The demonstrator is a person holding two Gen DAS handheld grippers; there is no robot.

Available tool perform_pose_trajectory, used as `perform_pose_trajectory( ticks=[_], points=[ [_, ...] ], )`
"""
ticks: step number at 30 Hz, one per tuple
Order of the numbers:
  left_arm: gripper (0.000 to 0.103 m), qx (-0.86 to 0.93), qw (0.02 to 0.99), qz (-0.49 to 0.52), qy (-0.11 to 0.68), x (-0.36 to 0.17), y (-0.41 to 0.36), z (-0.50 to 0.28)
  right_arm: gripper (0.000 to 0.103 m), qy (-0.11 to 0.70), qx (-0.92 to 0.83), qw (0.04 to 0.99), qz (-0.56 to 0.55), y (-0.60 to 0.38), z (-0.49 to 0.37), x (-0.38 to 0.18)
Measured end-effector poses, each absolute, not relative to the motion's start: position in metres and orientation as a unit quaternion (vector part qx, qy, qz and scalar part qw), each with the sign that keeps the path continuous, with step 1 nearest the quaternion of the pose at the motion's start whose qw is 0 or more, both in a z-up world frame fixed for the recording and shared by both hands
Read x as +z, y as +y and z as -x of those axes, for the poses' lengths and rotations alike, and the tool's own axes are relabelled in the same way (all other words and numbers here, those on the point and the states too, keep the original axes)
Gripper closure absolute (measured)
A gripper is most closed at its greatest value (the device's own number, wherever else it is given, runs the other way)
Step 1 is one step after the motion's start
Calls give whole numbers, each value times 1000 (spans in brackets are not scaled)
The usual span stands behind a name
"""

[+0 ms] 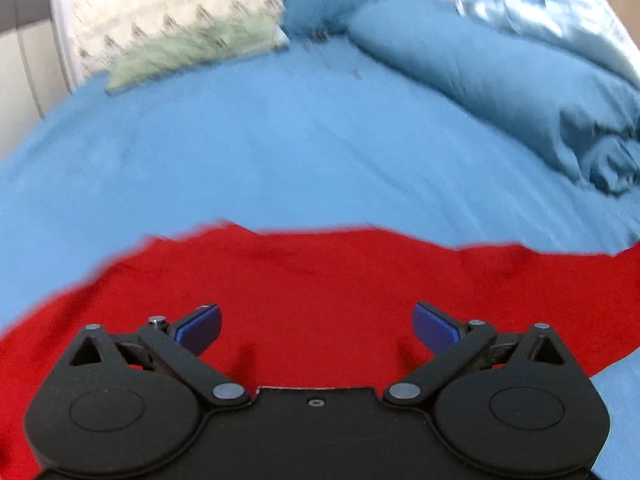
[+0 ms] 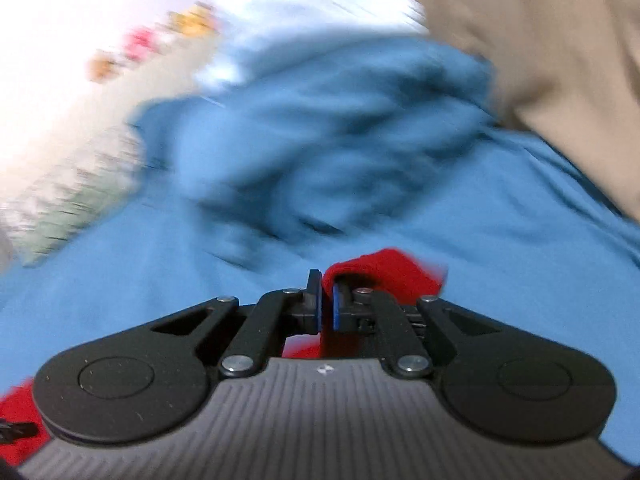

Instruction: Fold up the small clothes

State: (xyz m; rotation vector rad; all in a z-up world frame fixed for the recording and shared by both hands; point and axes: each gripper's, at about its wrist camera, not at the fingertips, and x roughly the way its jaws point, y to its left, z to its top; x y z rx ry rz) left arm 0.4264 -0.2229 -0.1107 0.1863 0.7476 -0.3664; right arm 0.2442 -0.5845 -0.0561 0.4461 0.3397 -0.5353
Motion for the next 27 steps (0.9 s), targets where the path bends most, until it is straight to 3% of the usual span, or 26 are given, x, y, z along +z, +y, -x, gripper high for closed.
perform_pose_trajectory(
  ticks=[5,9,16,22,25,27],
  points=[
    [0,-133,936,-79,317,-73,-142,-421,83,124,-115,966,-196,-483,-295,15],
    [0,-93,942,-56,317,-65,-78,-424,83,128,9,976,-178,-380,-342,29],
    [0,-54,931,-35,360,-96,-11,-425,83,241,135,955,-107,-203,-401,-59],
    [0,-60,926,-32,370,-119,-2,-424,82,287,151,946,-29,-140,-392,-120],
    [0,-79,926,-26,369,-117,-4,-423,65,280,158,947,7,-135,-381,-126],
    [0,-97,926,-31,364,-114,-10,-420,22,270,166,948,32,-132,-372,-123]
  ],
)
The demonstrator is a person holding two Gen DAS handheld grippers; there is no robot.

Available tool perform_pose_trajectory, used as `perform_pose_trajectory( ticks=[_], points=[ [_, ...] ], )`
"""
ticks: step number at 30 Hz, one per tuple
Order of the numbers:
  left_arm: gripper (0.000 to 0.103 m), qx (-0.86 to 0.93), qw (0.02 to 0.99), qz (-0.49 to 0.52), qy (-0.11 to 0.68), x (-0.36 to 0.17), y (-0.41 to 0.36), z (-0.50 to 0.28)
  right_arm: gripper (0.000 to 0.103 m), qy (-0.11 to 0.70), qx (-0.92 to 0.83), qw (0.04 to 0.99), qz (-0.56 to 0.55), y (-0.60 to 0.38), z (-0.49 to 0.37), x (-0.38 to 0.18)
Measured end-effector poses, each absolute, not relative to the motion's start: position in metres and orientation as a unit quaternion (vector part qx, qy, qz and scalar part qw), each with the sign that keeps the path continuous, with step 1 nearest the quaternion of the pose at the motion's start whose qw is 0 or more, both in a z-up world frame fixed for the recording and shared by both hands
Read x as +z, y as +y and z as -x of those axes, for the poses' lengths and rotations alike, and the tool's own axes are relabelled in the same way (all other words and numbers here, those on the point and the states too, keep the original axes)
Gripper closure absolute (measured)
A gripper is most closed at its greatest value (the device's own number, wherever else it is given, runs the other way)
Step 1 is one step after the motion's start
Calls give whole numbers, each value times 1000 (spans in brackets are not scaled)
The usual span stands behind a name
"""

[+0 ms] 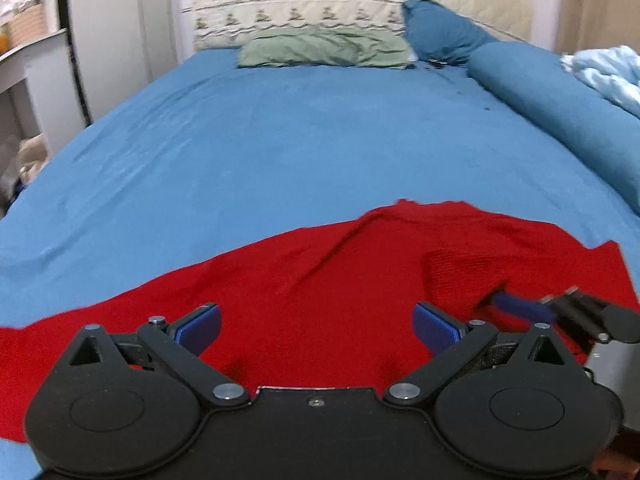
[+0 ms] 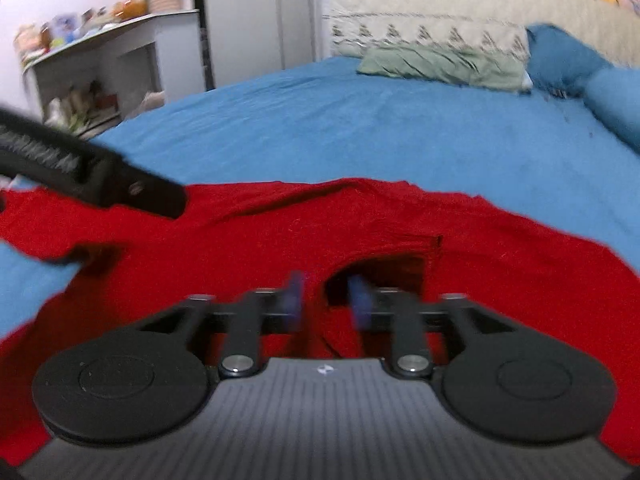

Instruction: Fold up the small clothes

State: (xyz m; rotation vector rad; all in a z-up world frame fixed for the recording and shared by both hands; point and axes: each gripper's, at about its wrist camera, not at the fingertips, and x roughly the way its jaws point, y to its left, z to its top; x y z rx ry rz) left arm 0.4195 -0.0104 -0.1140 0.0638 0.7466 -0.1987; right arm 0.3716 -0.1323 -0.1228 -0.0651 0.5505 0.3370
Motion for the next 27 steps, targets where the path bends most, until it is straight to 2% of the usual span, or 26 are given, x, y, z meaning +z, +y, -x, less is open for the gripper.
perform_pose_trajectory(
  ticks=[2,7,9,11,12,14,15,16,17,19,23,25,27],
  points=[
    [0,-120,926,-48,356,-111,-22,-411,12,257,166,950,60,-146,-359,-117],
    [1,-191,910,-114,349,-123,-76,-409,10,266,125,952,86,-196,-325,-104],
    [11,-206,902,-142,352,-138,-99,-414,9,277,94,954,70,-223,-311,-103],
    [30,-212,894,-163,359,-154,-115,-423,9,290,67,953,50,-245,-299,-104],
    [36,-211,893,-168,360,-161,-119,-428,9,295,56,953,38,-255,-295,-104],
    [57,-203,895,-161,362,-171,-121,-439,7,301,38,953,7,-275,-285,-105],
    [61,-201,896,-150,365,-175,-120,-444,4,301,31,953,-6,-283,-280,-106],
    [71,-200,898,-137,368,-176,-118,-449,3,300,22,953,-18,-290,-276,-107],
    [86,-197,900,-120,370,-176,-114,-453,3,298,11,954,-26,-297,-273,-108],
    [96,-179,907,-91,371,-175,-102,-455,3,298,-11,954,-35,-307,-269,-113],
    [90,-163,913,-12,373,-176,-71,-454,3,301,-36,950,-75,-327,-264,-121],
    [90,-166,911,7,376,-180,-65,-455,3,304,-40,947,-96,-335,-263,-125],
    [85,-171,911,17,375,-183,-63,-456,3,309,-45,944,-108,-342,-261,-127]
  ],
)
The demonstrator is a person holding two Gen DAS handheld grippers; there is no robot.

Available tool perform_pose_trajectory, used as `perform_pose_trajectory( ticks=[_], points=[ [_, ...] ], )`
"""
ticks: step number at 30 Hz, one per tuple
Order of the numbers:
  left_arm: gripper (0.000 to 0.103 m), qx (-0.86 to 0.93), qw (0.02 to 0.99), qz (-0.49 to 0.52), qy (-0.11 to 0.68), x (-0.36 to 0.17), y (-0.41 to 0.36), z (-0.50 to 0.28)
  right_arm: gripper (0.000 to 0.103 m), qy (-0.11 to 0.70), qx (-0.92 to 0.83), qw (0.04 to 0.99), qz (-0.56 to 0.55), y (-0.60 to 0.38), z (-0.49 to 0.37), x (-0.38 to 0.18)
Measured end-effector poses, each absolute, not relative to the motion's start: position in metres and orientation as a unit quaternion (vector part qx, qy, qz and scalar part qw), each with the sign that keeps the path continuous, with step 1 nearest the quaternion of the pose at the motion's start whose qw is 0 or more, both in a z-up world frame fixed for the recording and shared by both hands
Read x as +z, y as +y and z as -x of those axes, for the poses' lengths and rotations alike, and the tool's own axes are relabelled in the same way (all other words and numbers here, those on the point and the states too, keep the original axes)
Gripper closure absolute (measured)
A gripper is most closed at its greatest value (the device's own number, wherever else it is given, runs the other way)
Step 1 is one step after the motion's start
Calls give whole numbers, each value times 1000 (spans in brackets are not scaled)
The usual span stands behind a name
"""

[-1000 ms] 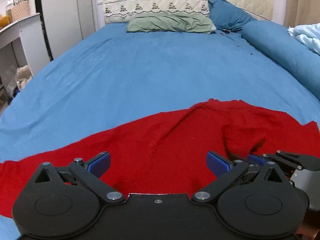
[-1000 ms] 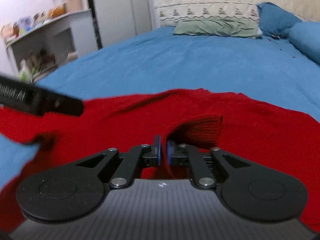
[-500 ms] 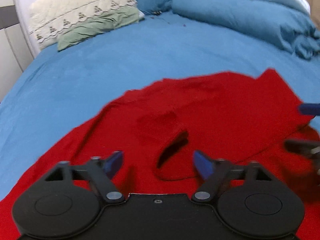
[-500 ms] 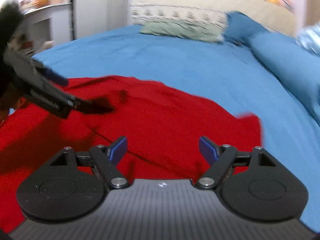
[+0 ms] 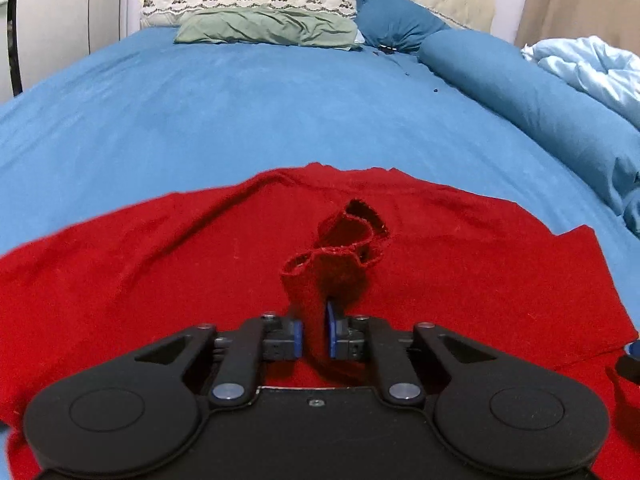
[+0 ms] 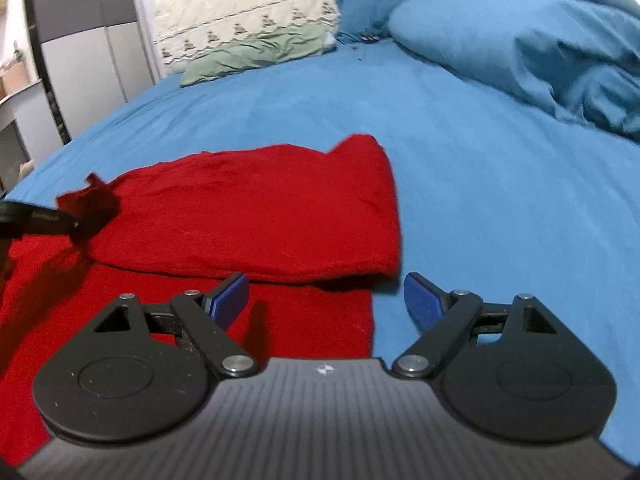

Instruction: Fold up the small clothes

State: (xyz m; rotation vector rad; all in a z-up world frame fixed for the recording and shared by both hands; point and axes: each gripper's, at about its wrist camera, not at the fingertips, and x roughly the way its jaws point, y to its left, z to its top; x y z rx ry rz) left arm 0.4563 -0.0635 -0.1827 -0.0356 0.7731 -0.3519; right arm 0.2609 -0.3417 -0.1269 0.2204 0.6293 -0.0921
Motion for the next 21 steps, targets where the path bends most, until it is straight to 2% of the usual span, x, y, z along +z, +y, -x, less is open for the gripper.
perform_pose_trajectory(
  ticks=[2,4,10,13,15,21],
  points=[
    [80,-177,912,41,369,-183,-62,-458,3,314,-48,941,-114,-344,-264,-129],
    [80,-176,909,81,369,-185,-55,-463,3,317,-50,941,-111,-346,-263,-129],
    [89,-133,905,162,370,-186,-33,-471,2,317,-51,942,-101,-346,-267,-128],
    [89,-146,907,136,369,-187,-33,-467,2,319,-52,941,-102,-343,-268,-129],
    [98,-156,912,110,364,-185,-39,-462,2,322,-55,940,-95,-342,-270,-129],
    [98,-131,946,74,286,-149,-22,-436,1,337,-62,937,-63,-335,-276,-132]
  ],
)
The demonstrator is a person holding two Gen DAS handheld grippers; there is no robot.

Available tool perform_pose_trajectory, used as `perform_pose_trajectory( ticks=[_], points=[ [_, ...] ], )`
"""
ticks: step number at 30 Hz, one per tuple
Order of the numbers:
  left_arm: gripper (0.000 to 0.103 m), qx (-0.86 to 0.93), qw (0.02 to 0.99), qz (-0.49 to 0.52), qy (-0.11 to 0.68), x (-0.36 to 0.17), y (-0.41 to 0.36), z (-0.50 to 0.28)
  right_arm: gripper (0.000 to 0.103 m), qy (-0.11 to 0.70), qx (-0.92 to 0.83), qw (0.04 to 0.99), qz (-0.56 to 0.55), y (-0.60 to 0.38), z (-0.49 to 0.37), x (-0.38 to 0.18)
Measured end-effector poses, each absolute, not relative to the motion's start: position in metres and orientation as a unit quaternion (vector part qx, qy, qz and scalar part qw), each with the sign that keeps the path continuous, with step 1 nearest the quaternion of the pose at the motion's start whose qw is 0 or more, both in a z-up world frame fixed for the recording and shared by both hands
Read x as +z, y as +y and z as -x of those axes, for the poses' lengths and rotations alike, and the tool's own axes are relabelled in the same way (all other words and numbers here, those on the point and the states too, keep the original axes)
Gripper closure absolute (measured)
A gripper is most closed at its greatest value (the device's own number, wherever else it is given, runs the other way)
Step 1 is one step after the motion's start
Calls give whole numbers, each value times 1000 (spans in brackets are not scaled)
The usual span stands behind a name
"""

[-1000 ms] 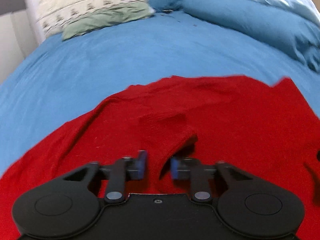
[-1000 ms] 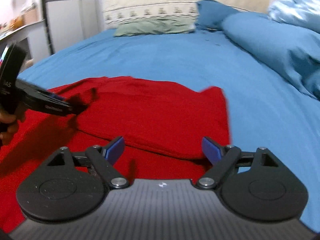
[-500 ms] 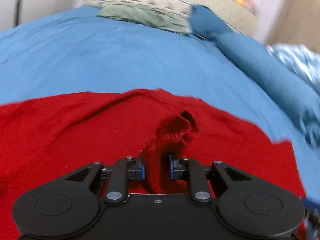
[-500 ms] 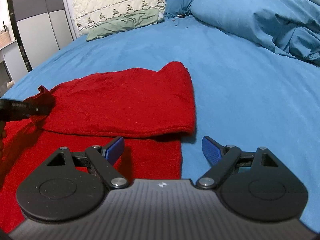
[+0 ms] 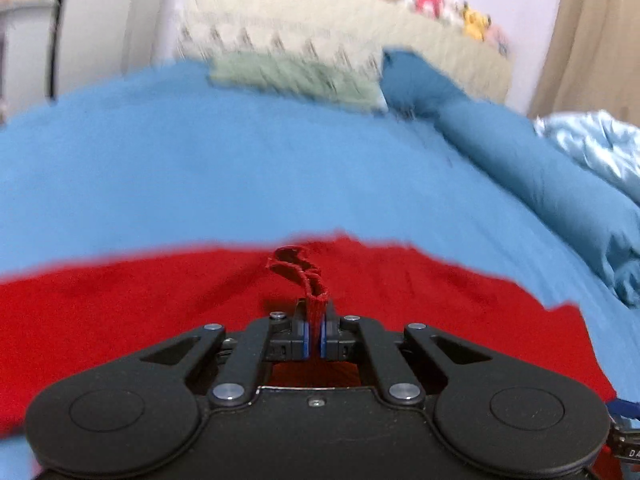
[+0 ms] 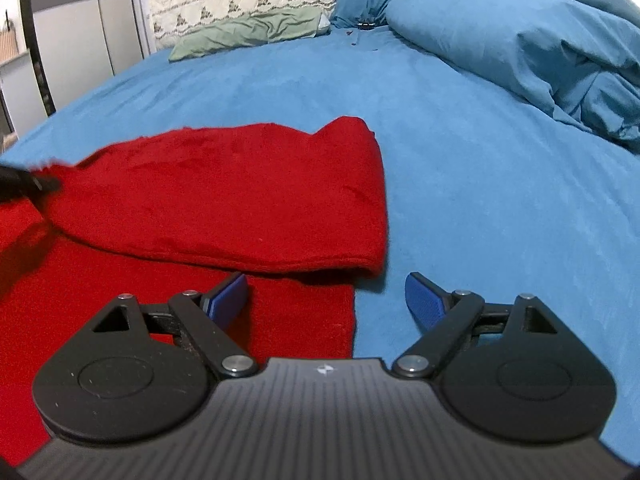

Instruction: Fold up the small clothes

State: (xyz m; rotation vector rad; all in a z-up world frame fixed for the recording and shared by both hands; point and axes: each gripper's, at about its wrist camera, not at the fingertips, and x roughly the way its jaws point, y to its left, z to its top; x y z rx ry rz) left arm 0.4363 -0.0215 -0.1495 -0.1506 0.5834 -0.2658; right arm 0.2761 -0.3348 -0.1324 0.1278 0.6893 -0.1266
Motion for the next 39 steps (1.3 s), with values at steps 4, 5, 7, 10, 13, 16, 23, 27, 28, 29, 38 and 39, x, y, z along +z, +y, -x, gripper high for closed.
perform_pose_trajectory(
  ticks=[4,5,7,10,13,16,23,27,28,29,38,39],
  points=[
    [98,-76,963,41,257,-144,10,-422,1,341,-68,937,-36,-331,-282,-133],
    [98,-74,960,43,266,-148,17,-423,1,343,-69,936,-30,-330,-284,-133],
    [98,-71,955,58,282,-158,26,-424,1,347,-75,935,-16,-325,-289,-134],
    [98,-68,954,63,284,-165,27,-425,1,346,-81,934,17,-316,-299,-135],
    [98,-68,953,74,284,-163,30,-424,1,338,-112,933,53,-314,-304,-132],
    [98,-68,951,70,295,-168,38,-419,1,350,-132,925,72,-323,-298,-134],
    [85,-47,943,50,326,-177,52,-398,1,368,-120,919,68,-335,-287,-134],
    [43,-50,956,10,288,-153,48,-376,2,366,-54,927,60,-318,-273,-107],
    [36,-64,956,4,288,-149,43,-377,1,349,-17,936,50,-311,-269,-98],
    [36,-81,953,1,292,-147,36,-381,1,336,13,941,38,-302,-270,-91],
    [34,-124,934,-4,334,-162,11,-413,3,349,53,935,-22,-278,-317,-144],
    [34,-123,934,-10,335,-163,13,-413,3,341,58,938,-27,-283,-309,-145]
  ],
)
